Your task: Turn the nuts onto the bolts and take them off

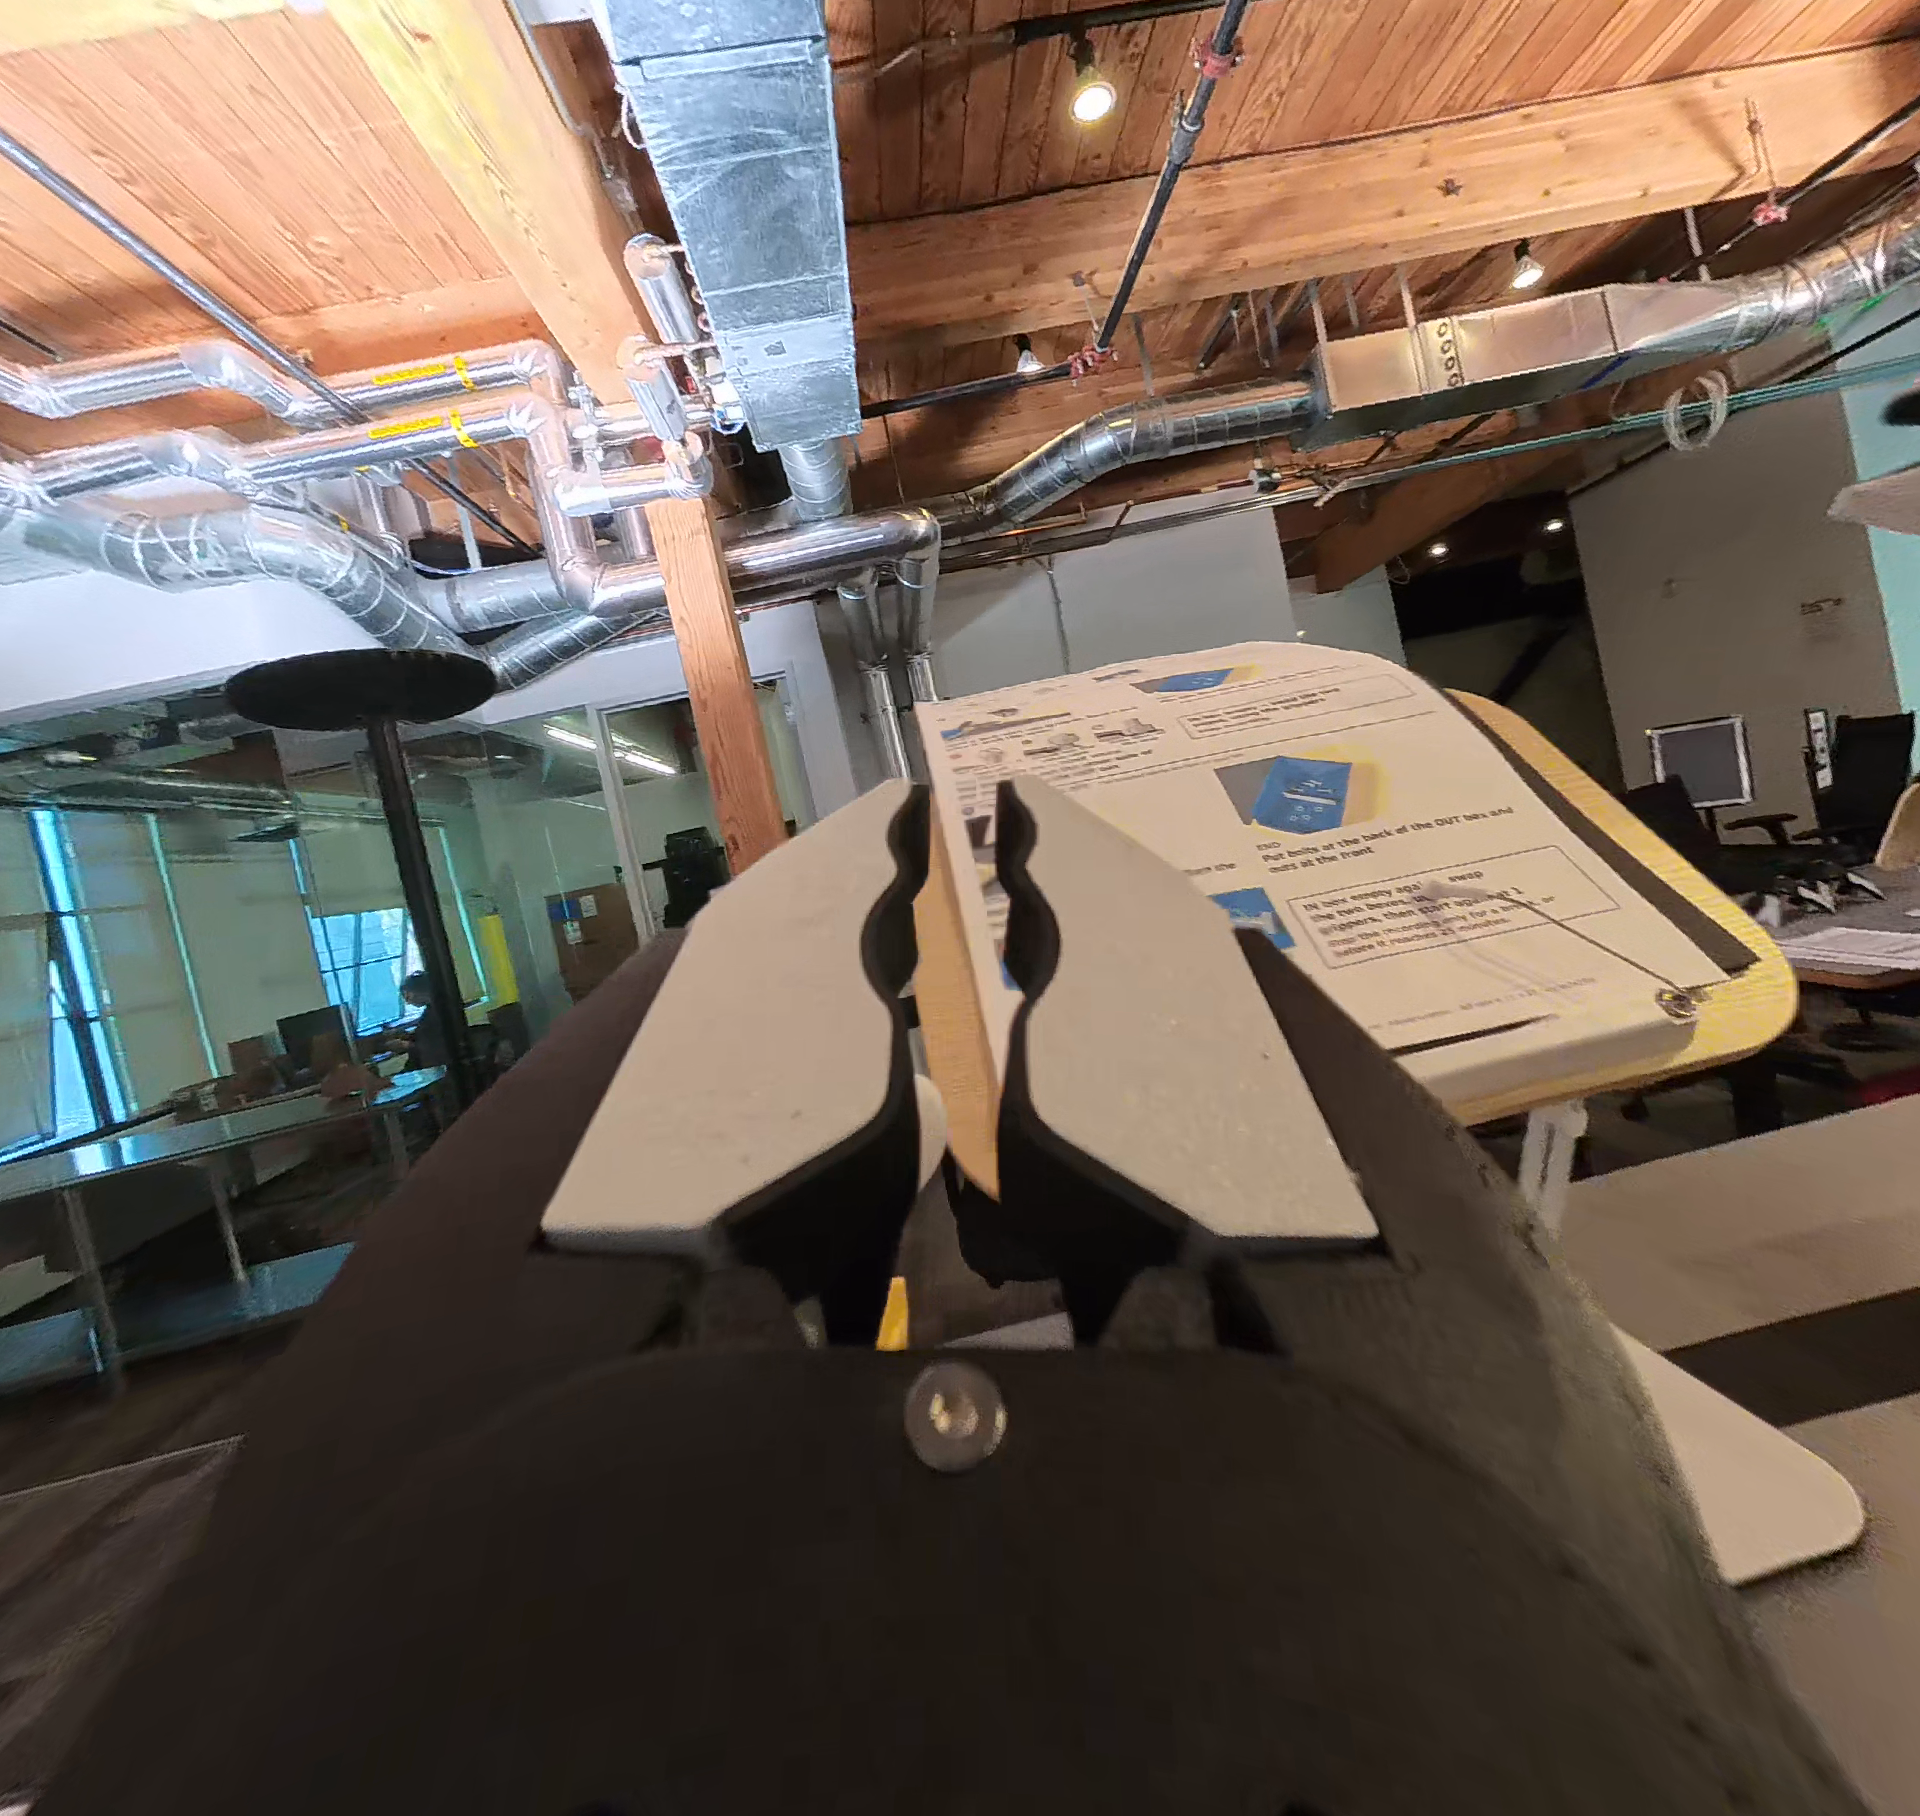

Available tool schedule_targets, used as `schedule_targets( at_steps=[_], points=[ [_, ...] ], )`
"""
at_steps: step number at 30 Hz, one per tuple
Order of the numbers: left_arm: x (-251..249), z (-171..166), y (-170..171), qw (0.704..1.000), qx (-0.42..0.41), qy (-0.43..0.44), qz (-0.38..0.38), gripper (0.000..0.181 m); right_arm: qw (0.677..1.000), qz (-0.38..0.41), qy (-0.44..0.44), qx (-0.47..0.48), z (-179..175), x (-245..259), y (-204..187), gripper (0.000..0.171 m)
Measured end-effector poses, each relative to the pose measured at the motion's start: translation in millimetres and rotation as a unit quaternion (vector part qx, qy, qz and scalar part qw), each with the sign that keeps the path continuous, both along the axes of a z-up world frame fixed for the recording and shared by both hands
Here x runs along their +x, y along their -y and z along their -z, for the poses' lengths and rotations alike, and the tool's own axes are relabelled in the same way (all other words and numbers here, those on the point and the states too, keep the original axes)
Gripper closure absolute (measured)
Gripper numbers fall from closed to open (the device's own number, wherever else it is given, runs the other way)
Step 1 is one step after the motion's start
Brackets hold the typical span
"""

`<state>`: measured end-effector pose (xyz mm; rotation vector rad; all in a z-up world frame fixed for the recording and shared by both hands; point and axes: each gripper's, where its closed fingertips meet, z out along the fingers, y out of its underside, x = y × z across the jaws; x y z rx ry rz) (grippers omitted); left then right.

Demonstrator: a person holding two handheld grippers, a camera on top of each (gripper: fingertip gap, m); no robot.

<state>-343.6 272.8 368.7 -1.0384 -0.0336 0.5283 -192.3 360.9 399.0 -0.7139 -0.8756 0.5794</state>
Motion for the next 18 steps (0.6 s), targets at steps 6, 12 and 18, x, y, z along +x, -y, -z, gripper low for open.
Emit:
schedule_targets(
  at_steps=[6,12,18],
  points=[
    [15.2,7.0,-10.1,1.0,-0.011,-0.003,0.018,0.167,0.997,-0.043,-0.017,-0.069,-2.0,8.7,-10.9,0.151],
    [14.4,7.3,-9.3,1.0,-0.015,-0.006,0.02,0.181,0.992,-0.062,-0.05,-0.094,-5.3,25.8,-23.5,0.171],
    [6.3,5.7,-8.0,1.0,-0.003,0.012,0.009,0.138,0.996,0.054,-0.058,-0.045,-5.7,34.4,-41.1,0.11]
  ],
)
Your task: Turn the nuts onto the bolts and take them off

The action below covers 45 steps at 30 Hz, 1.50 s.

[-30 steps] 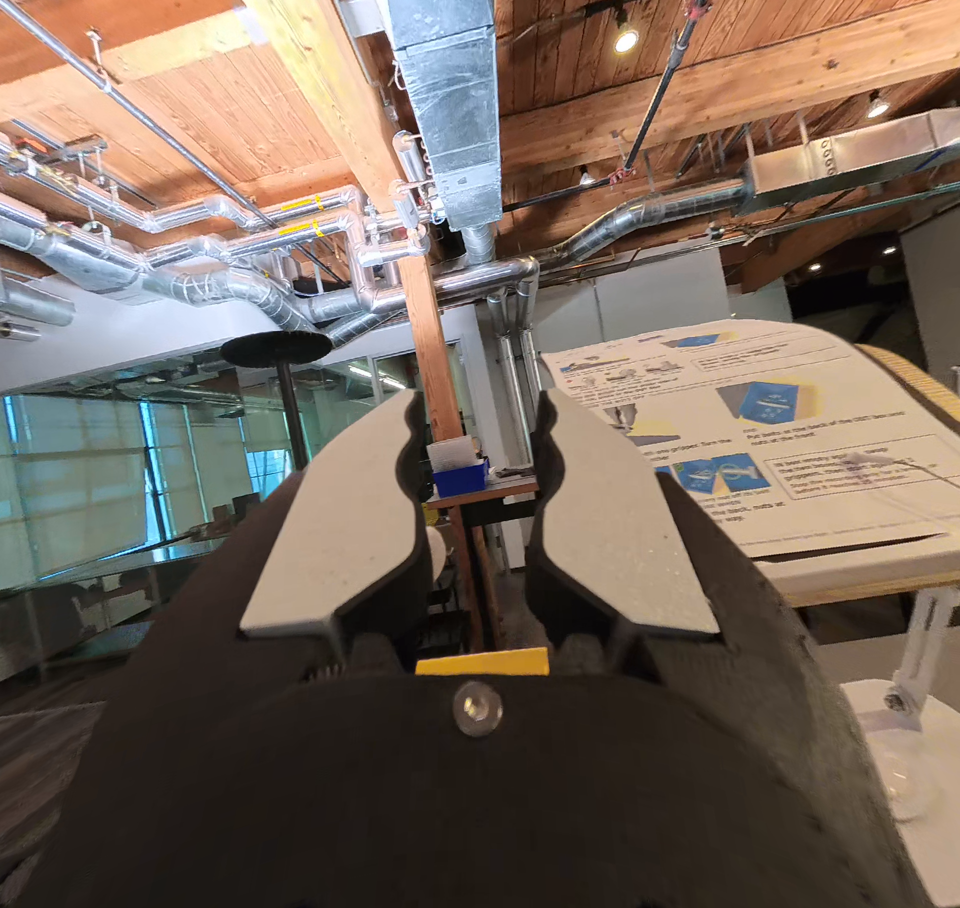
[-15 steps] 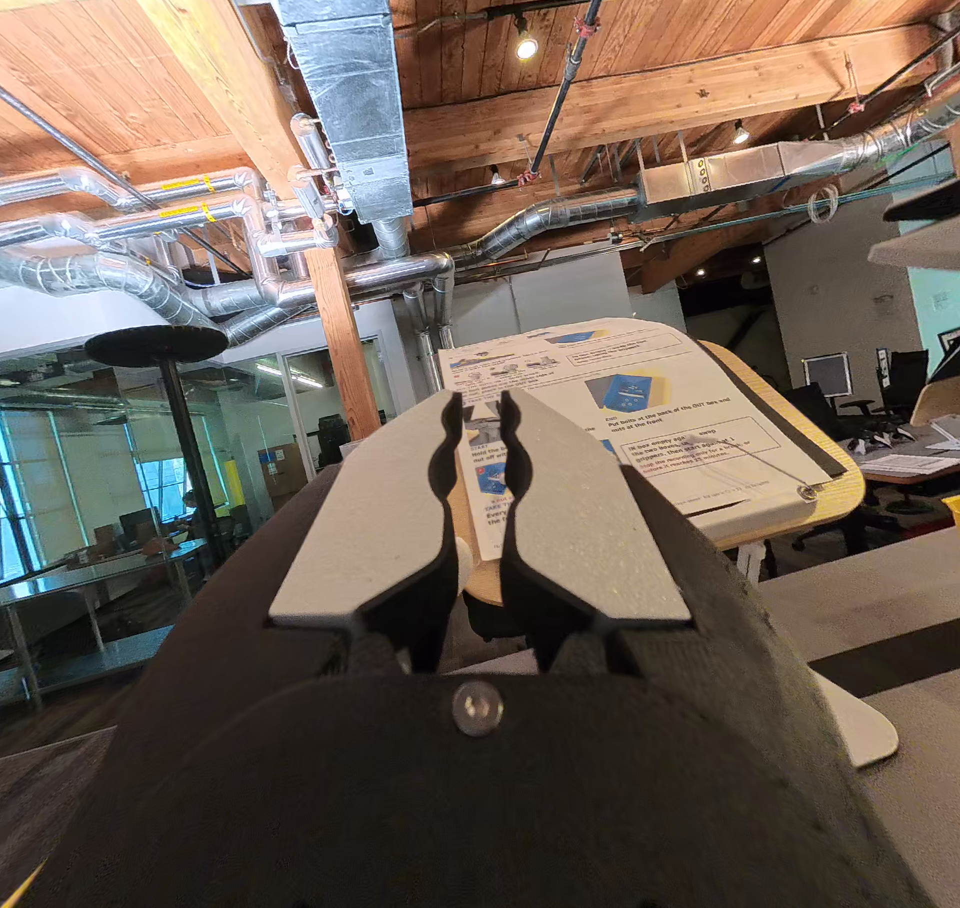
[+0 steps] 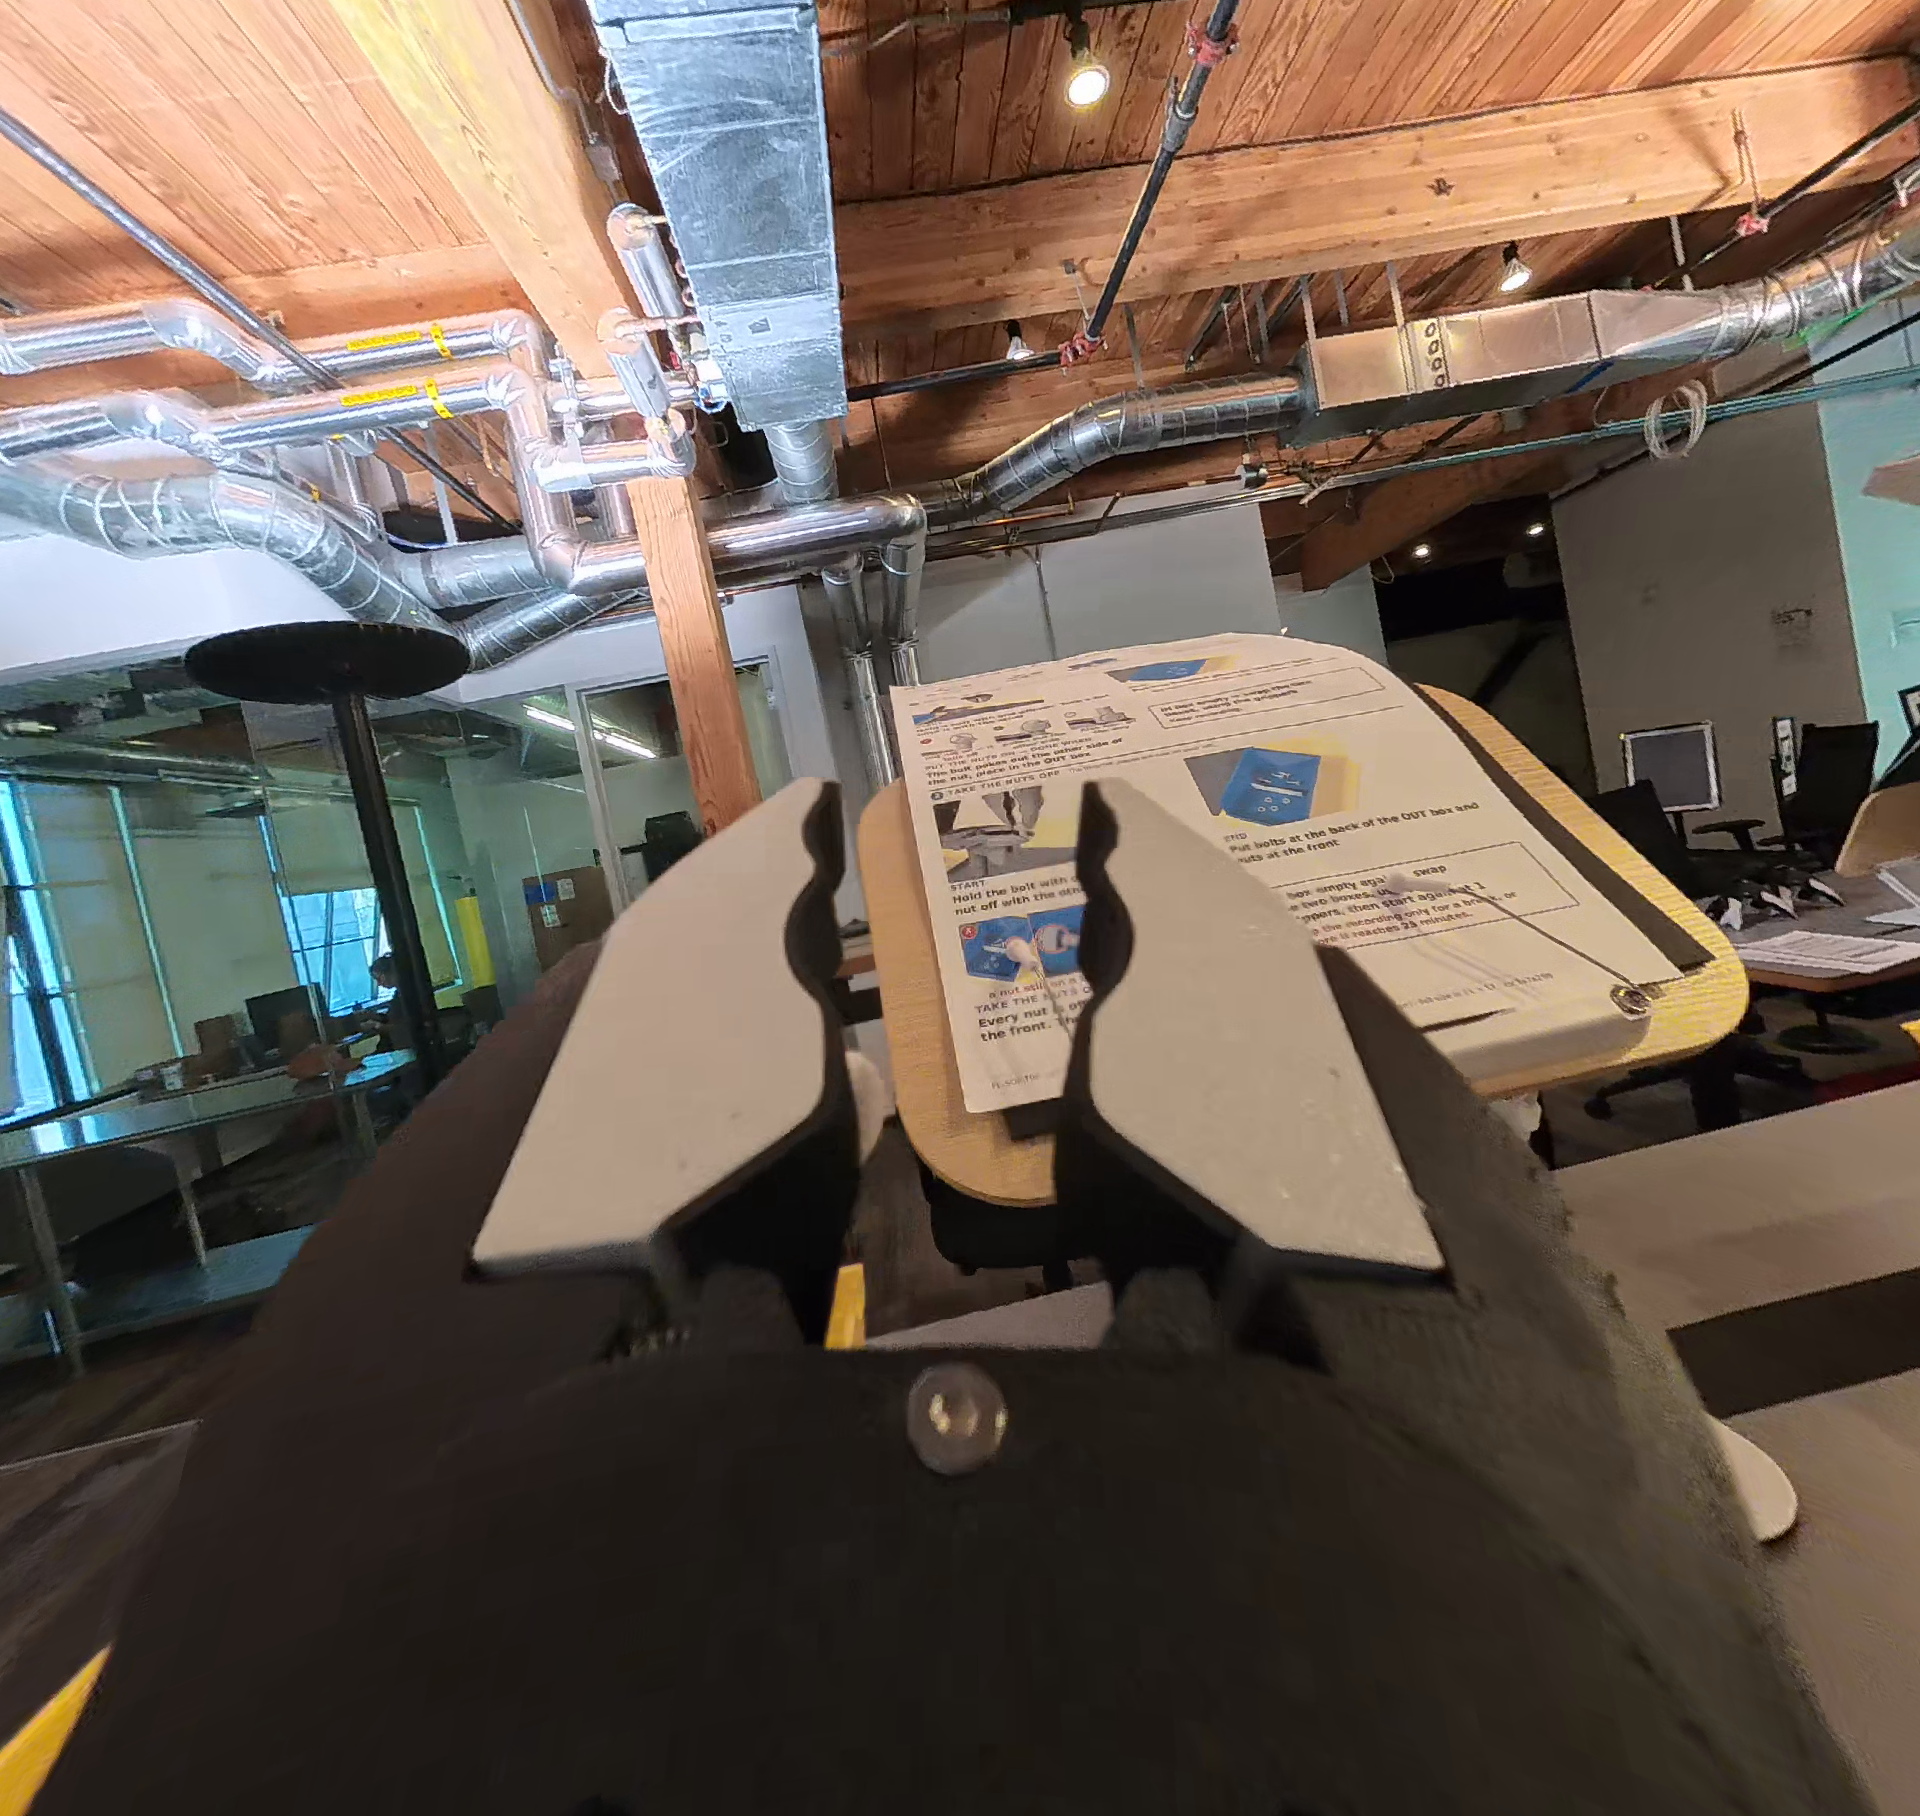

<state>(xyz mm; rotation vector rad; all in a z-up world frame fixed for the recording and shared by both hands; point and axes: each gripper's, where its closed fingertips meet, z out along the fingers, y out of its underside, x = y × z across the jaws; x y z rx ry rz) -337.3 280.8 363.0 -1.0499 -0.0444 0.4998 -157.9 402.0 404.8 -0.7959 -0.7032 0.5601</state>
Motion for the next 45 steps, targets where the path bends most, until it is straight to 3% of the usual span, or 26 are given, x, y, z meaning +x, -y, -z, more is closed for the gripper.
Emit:
schedule_targets(
  at_steps=[2,3,4,5,9,10,12,13,14,16,17,18,19,23,27,30,32,34,36,37,39,40,42,45],
  points=[
    [1.0,-1.3,0.2,1.0,0.003,-0.002,-0.001,0.125,1.0,0.023,0.012,0.016,2.1,-3.8,1.8,0.094],
    [3.0,-0.8,-0.1,1.0,0.002,-0.008,-0.001,0.134,0.999,0.03,0.019,0.016,4.5,-6.5,2.3,0.095],
    [6.6,-0.2,1.1,1.0,0.004,-0.017,0.002,0.169,0.999,0.019,0.025,0.03,6.8,-9.4,9.5,0.14],
    [12.5,0.9,0.1,0.999,0.0,-0.03,0.014,0.181,0.998,-0.001,0.041,0.041,10.7,-15.2,17.5,0.171],
    [20.7,1.8,-1.8,0.999,-0.001,-0.038,0.013,0.181,0.999,0.018,0.037,0.03,13.0,-19.2,17.1,0.171],
    [21.7,3.3,-4.0,0.999,-0.007,-0.037,0.009,0.174,0.999,0.023,0.036,0.033,13.0,-21.3,17.9,0.169],
    [26.1,4.3,-7.3,0.999,-0.009,-0.041,0.011,0.135,0.998,0.018,0.044,0.036,14.0,-29.8,24.0,0.102],
    [28.5,4.4,-8.2,0.999,-0.008,-0.044,0.013,0.119,0.998,0.012,0.044,0.037,14.1,-33.6,28.4,0.085],
    [30.0,5.7,-10.3,0.999,-0.014,-0.045,0.012,0.11,0.998,0.012,0.048,0.04,15.0,-36.5,31.7,0.084],
    [35.8,8.0,-10.9,0.998,-0.018,-0.057,0.016,0.123,0.996,0.012,0.059,0.059,18.6,-41.4,40.1,0.102],
    [38.9,9.0,-9.9,0.998,-0.017,-0.066,0.017,0.143,0.995,0.006,0.07,0.071,22.3,-44.4,45.6,0.137],
    [41.7,9.7,-8.8,0.997,-0.016,-0.075,0.017,0.174,0.994,-0.007,0.08,0.08,25.1,-47.3,51.5,0.171],
    [42.0,9.8,-8.3,0.997,-0.016,-0.077,0.012,0.181,0.994,-0.013,0.081,0.077,26.1,-48.9,53.1,0.171],
    [48.5,10.6,-9.3,0.995,-0.023,-0.089,0.027,0.181,0.992,-0.036,0.096,0.076,32.2,-55.1,58.5,0.171],
    [67.3,17.8,-14.4,0.985,-0.055,-0.101,0.127,0.181,0.985,-0.114,0.121,0.053,40.3,-60.0,67.1,0.171],
    [93.6,28.5,-10.3,0.94,-0.113,-0.068,0.316,0.181,0.936,-0.302,0.182,-0.001,60.5,-58.6,95.0,0.171],
    [115.0,40.7,6.0,0.867,-0.17,-0.036,0.467,0.181,0.874,-0.433,0.208,-0.072,72.1,-43.9,110.7,0.171],
    [120.8,45.7,21.8,0.825,-0.181,-0.031,0.534,0.18,0.852,-0.467,0.221,-0.085,80.9,-32.6,111.6,0.171],
    [121.6,48.0,28.8,0.802,-0.186,-0.015,0.568,0.163,0.829,-0.49,0.242,-0.115,90.0,-29.0,114.4,0.123],
    [123.0,49.0,31.4,0.795,-0.185,-0.014,0.578,0.155,0.823,-0.491,0.257,-0.12,95.5,-29.4,115.0,0.124],
    [127.2,53.0,33.0,0.784,-0.196,-0.015,0.588,0.141,0.828,-0.494,0.246,-0.101,95.2,-29.6,117.5,0.17],
    [130.2,54.4,35.1,0.777,-0.199,-0.017,0.597,0.147,0.819,-0.515,0.234,-0.093,91.9,-26.6,123.9,0.171],
    [131.9,53.4,36.6,0.777,-0.19,-0.024,0.6,0.181,0.806,-0.543,0.219,-0.086,88.2,-22.9,132.5,0.171],
    [132.6,53.3,39.0,0.769,-0.187,-0.021,0.611,0.181,0.8,-0.542,0.242,-0.09,97.6,-26.1,135.8,0.156]
  ],
)
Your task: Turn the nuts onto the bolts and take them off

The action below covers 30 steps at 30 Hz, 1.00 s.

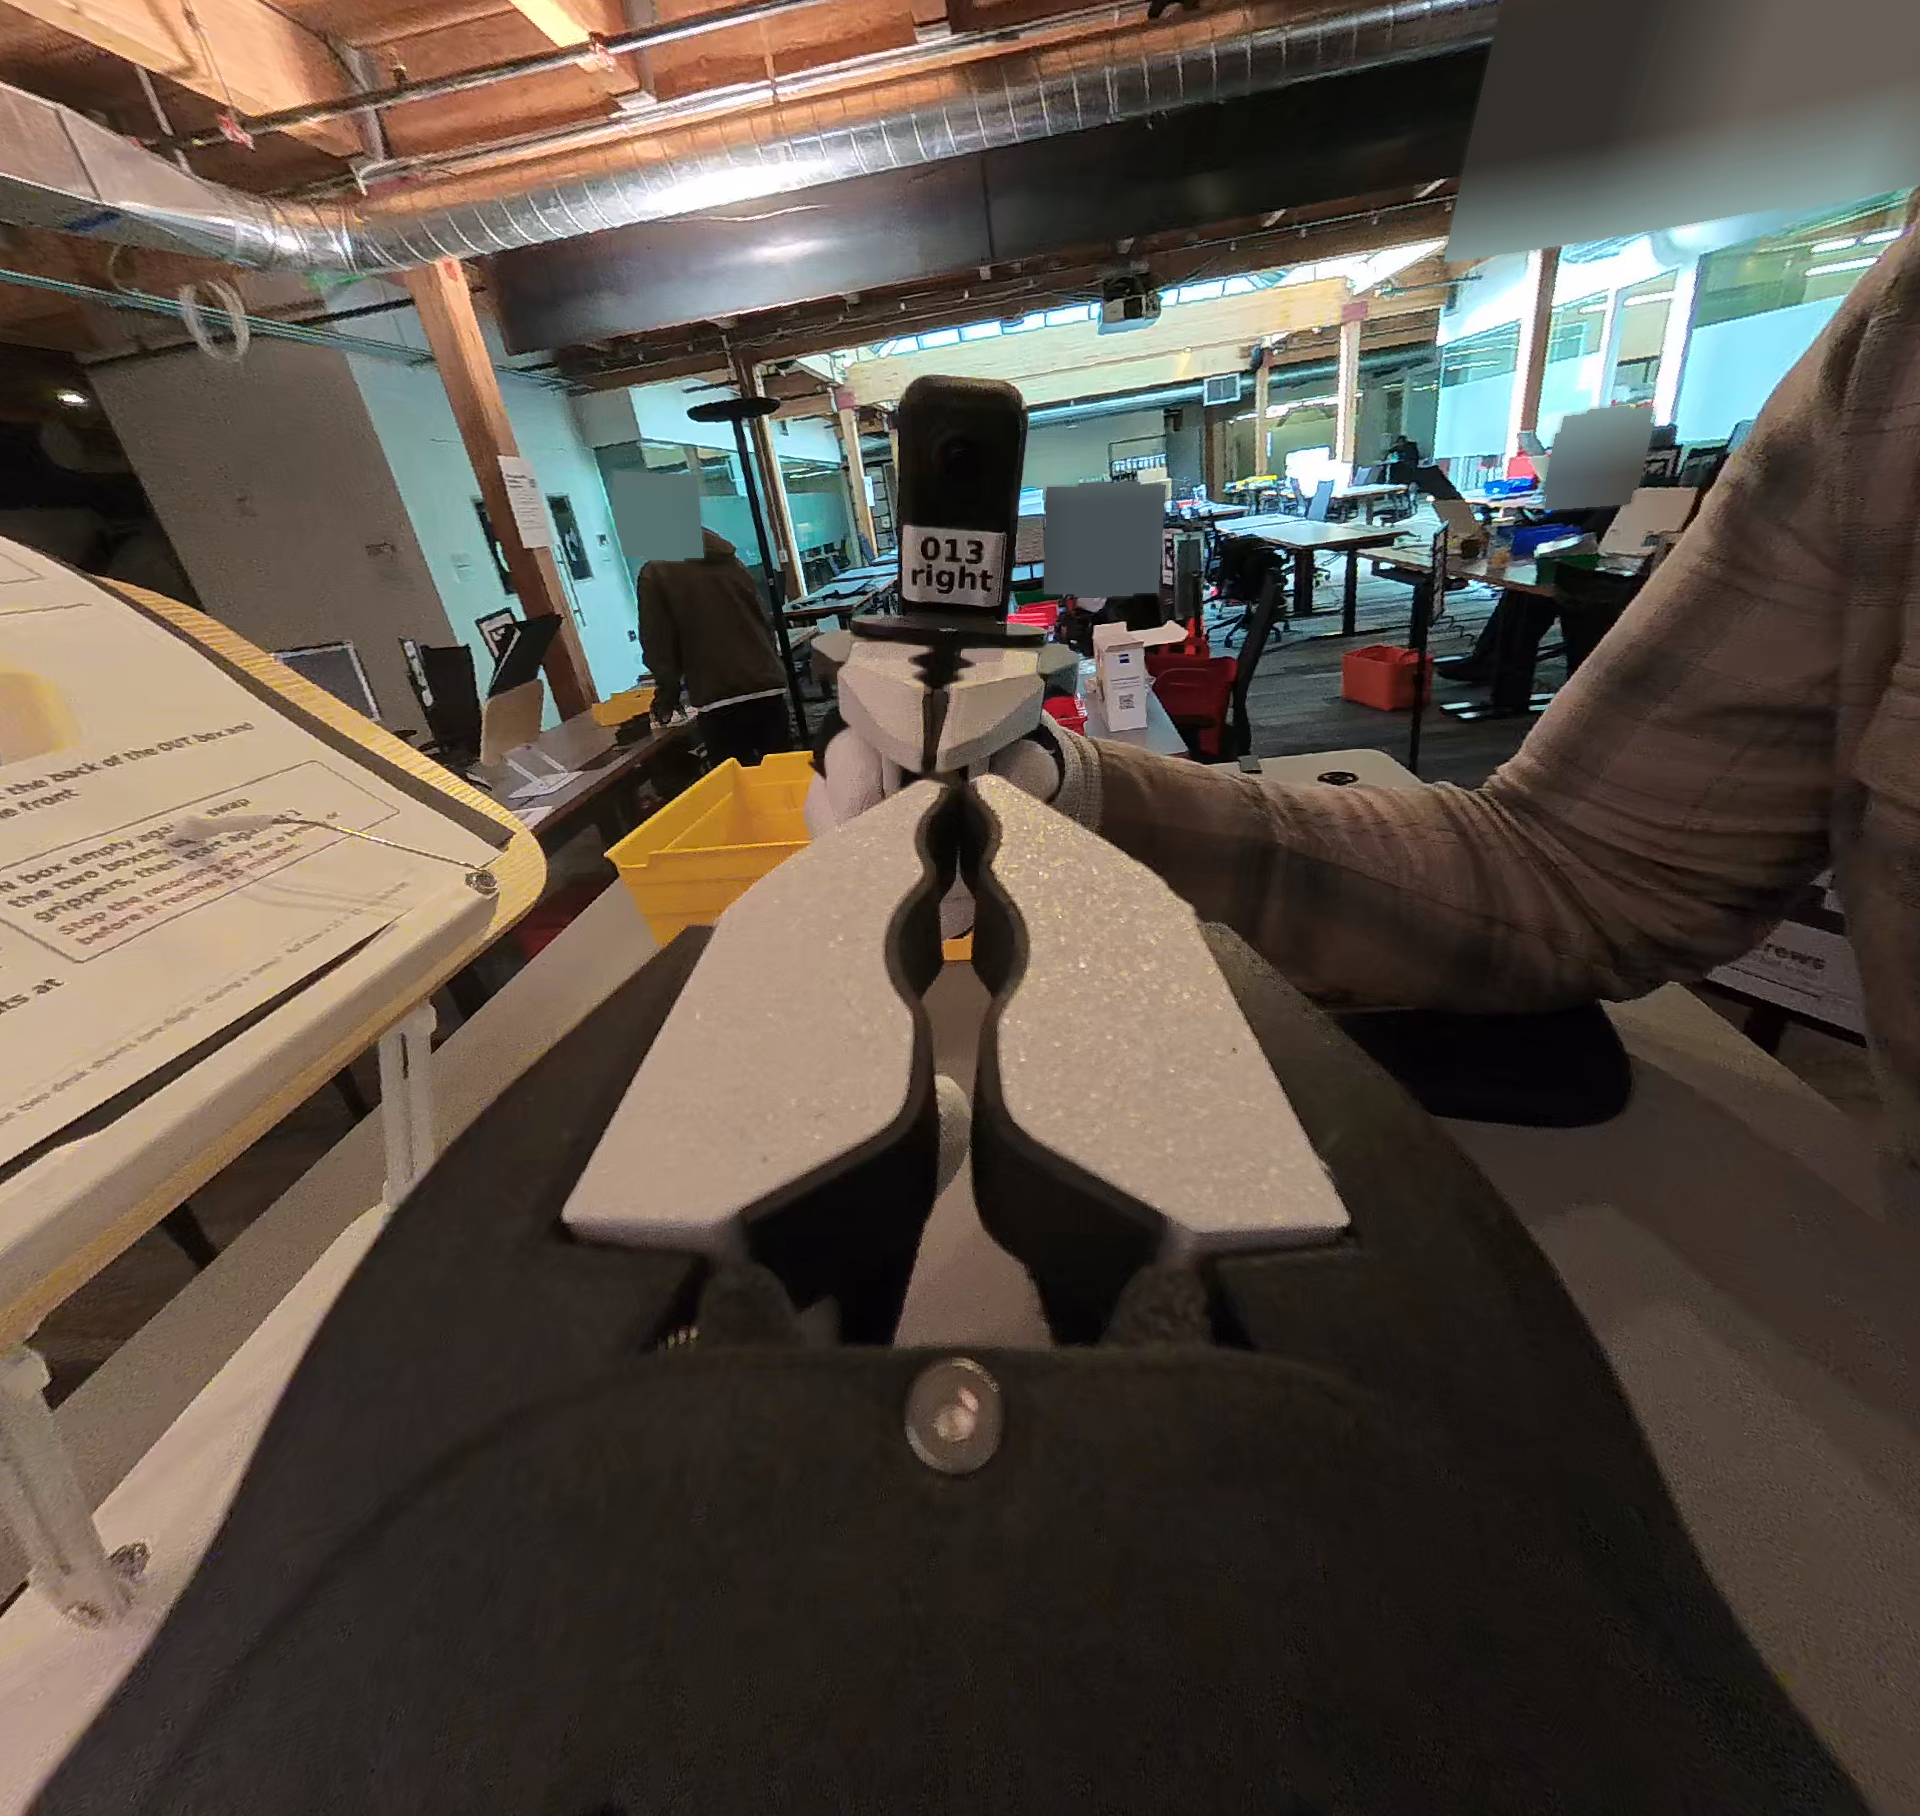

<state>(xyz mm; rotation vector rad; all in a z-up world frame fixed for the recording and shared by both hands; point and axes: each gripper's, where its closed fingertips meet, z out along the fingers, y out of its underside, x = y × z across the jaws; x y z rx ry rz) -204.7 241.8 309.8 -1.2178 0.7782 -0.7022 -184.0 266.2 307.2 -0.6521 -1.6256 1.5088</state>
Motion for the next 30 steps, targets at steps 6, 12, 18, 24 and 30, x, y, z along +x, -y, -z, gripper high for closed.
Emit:
schedule_targets(
  at_steps=[6,12,18,24,30],
  points=[
    [10.0,-0.5,14.4,0.994,-0.051,0.039,0.085,0.125,0.997,-0.063,0.035,-0.035,7.6,2.4,19.0,0.113],
    [16.9,6.5,17.8,0.989,-0.063,0.047,0.122,0.165,0.991,-0.116,0.036,-0.061,8.3,11.6,26.8,0.171],
    [17.8,11.3,10.9,0.992,-0.066,0.037,0.106,0.178,0.99,-0.122,0.029,-0.067,10.0,14.9,23.7,0.171],
    [24.4,18.9,9.1,0.991,-0.076,0.021,0.106,0.143,0.99,-0.117,0.045,-0.071,14.3,11.6,25.3,0.127],
    [19.4,17.8,3.5,0.991,-0.073,0.045,0.101,0.181,0.988,-0.131,0.038,-0.079,15.4,15.6,22.4,0.171]
  ],
)
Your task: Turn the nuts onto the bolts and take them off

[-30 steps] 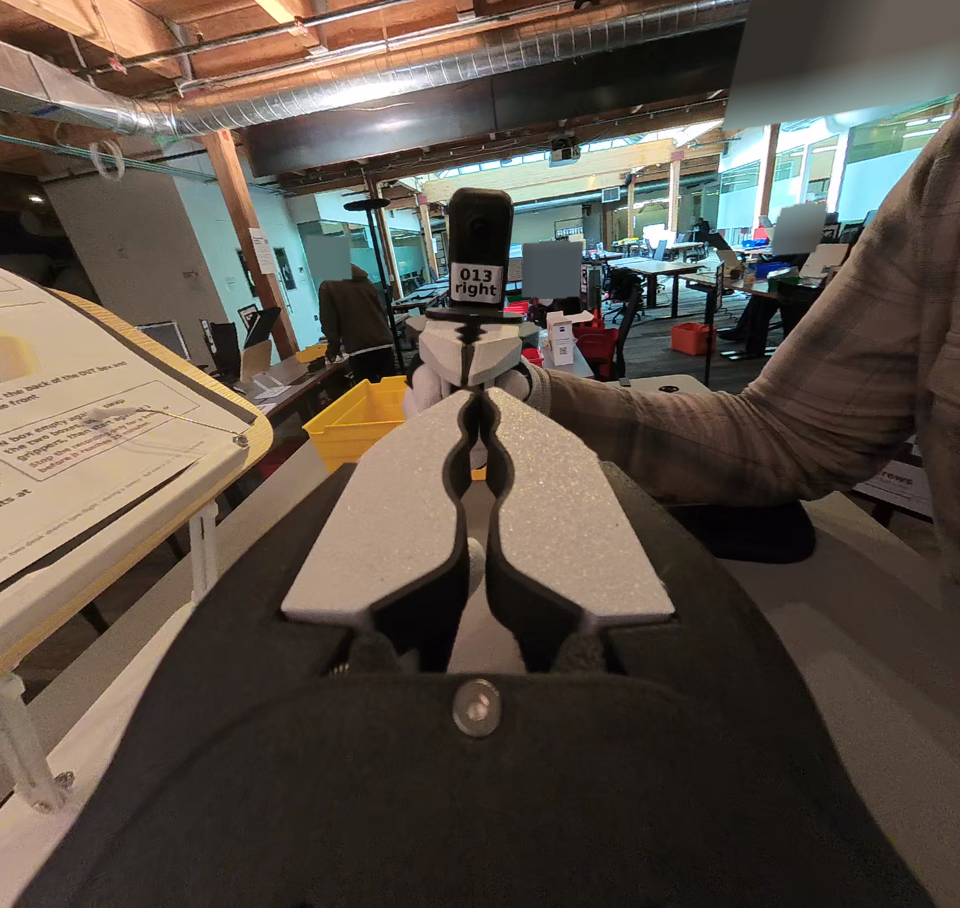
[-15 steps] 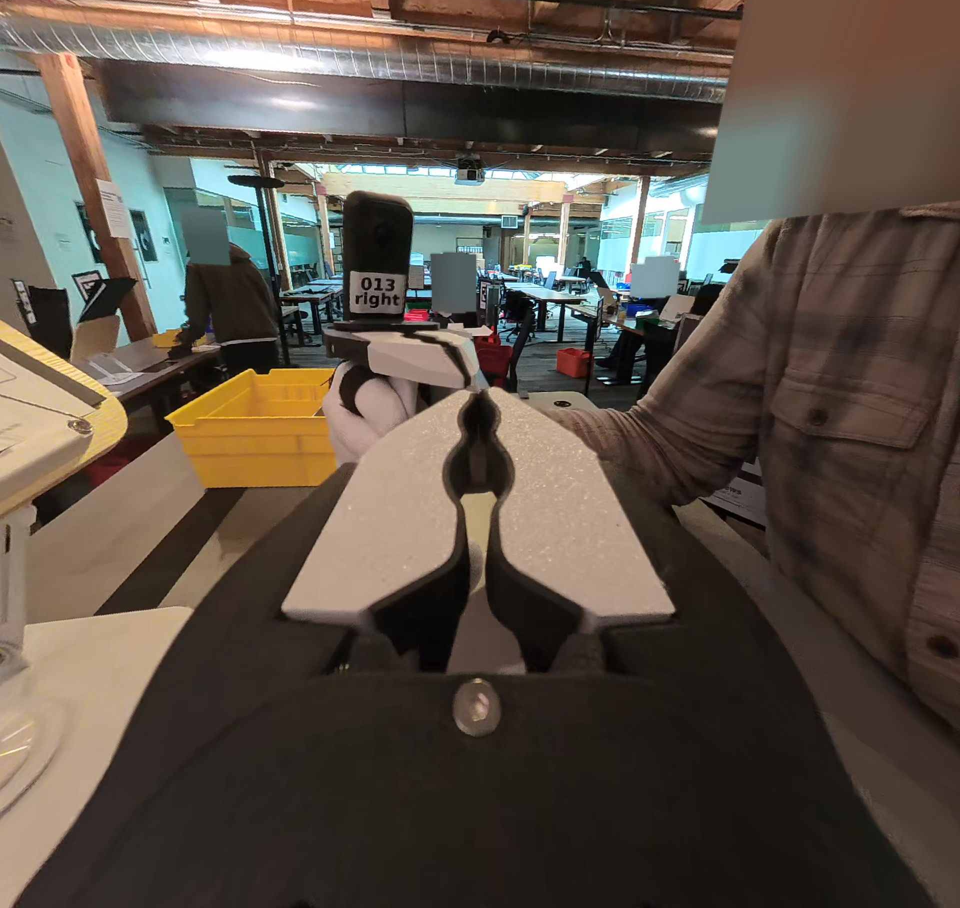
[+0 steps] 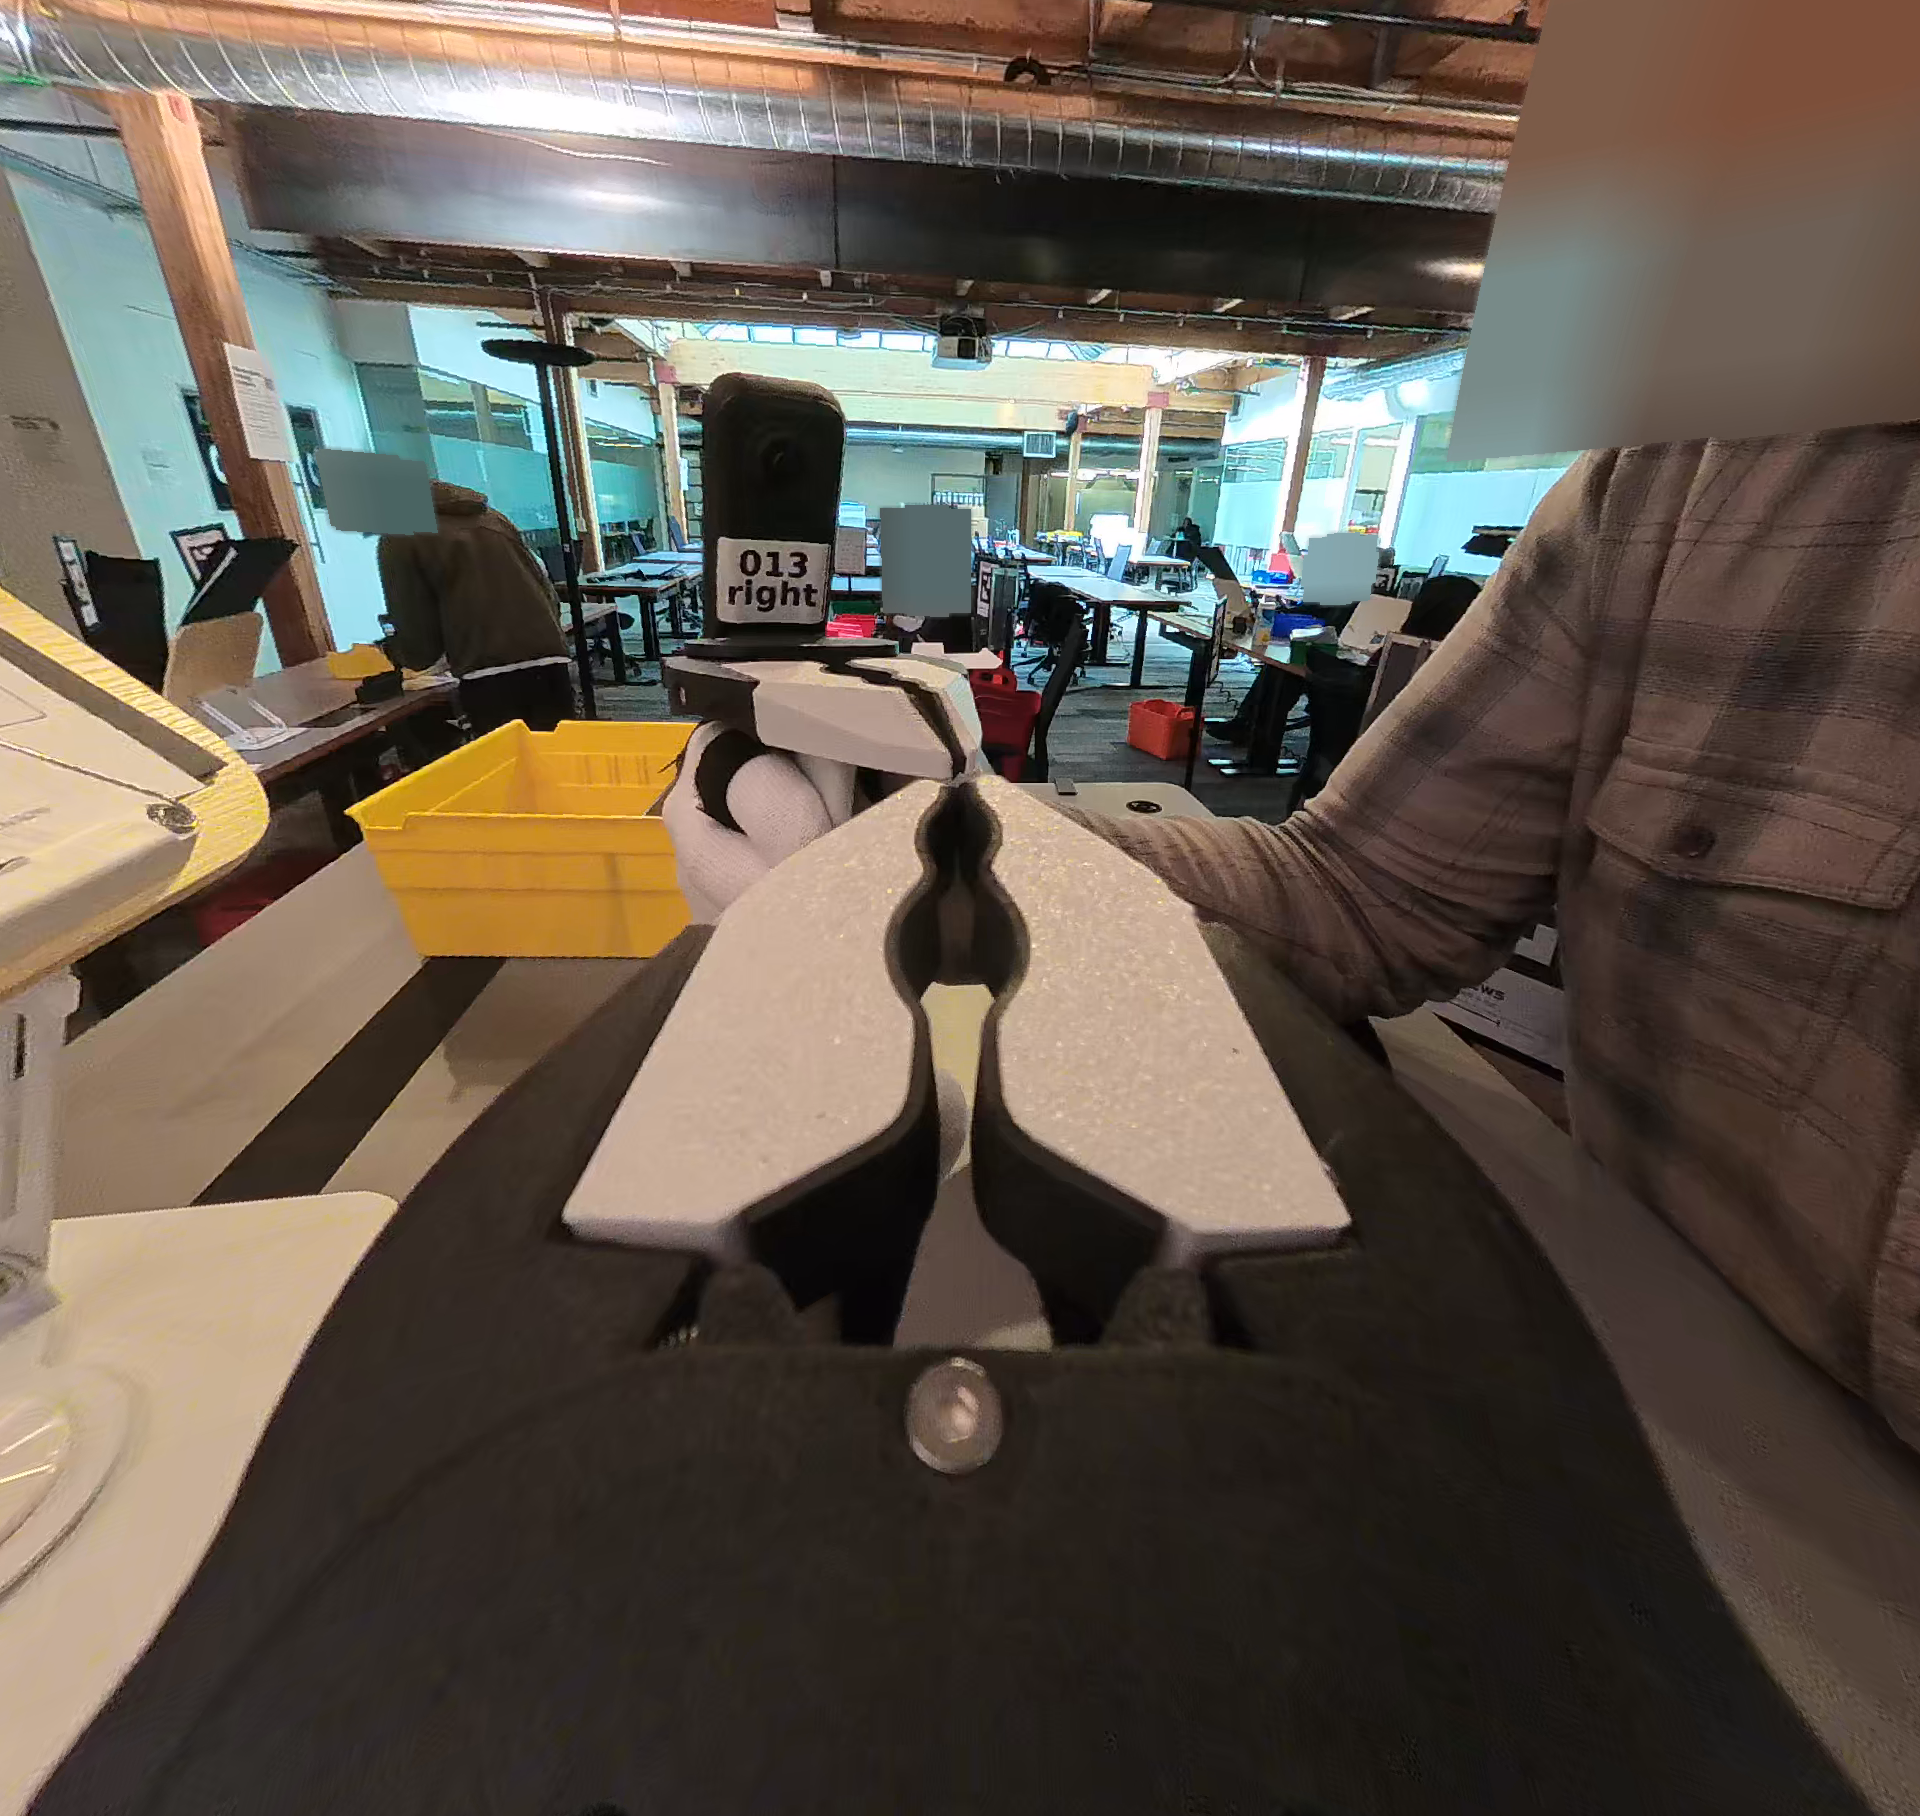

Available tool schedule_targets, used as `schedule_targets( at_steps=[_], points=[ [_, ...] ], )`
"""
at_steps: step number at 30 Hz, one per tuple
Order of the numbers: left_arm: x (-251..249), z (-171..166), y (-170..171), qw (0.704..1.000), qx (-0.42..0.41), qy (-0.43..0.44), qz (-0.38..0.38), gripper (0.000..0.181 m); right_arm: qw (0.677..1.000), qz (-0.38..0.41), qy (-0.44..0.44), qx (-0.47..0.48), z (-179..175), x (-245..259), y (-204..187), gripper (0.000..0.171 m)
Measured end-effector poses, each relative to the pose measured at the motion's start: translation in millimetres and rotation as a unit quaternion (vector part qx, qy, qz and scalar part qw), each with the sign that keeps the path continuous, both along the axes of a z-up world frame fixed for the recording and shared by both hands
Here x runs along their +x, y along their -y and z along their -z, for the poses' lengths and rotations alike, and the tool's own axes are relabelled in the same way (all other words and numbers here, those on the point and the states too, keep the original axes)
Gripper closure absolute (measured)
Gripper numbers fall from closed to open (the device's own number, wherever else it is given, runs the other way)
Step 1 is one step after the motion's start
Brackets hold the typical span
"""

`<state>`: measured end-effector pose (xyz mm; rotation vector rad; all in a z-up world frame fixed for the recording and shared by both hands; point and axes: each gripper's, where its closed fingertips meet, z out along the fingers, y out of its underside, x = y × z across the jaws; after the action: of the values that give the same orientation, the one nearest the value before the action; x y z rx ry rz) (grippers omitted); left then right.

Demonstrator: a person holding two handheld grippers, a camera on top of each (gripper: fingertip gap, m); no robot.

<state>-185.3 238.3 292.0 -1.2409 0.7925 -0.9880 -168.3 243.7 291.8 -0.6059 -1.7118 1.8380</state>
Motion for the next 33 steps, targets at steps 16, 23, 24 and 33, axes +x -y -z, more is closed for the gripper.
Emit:
schedule_targets(
  at_steps=[16,23,24,33],
  points=[
    [11.6,-0.9,6.1,1.0,-0.003,-0.012,0.02,0.14,1.0,-0.009,0.002,-0.007,-3.1,1.6,2.9,0.121],
    [23.1,-4.4,20.1,0.998,0.005,-0.01,0.067,0.12,0.999,-0.048,0.002,0.003,-2.1,9.8,16.8,0.104],
    [23.1,-3.9,19.4,0.998,0.006,-0.015,0.063,0.118,0.999,-0.042,0.003,0.005,-1.9,8.7,15.5,0.104],
    [0.6,-35.3,-21.7,0.976,0.071,-0.097,-0.181,0.175,0.978,0.185,-0.047,0.082,-50.0,-0.7,-35.5,0.149]
  ],
)
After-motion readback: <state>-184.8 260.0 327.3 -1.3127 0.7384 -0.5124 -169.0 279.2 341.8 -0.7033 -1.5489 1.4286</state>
